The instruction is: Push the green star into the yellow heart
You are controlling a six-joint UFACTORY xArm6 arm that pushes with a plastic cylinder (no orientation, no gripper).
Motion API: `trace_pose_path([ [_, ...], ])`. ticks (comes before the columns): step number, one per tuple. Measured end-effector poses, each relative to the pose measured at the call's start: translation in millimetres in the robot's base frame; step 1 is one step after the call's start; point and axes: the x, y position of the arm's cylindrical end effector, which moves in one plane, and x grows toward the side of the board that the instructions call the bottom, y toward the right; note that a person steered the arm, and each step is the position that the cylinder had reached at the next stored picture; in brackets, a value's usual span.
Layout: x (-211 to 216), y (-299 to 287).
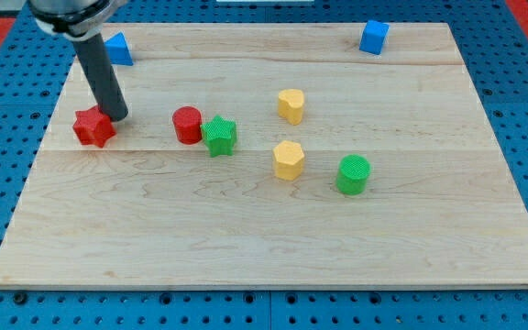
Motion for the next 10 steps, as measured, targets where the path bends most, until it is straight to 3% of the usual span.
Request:
trace_pose_path([
  [2, 50, 88],
  [4, 19, 136],
  [7, 23, 180],
  [9, -33, 190],
  [10, -38, 227],
])
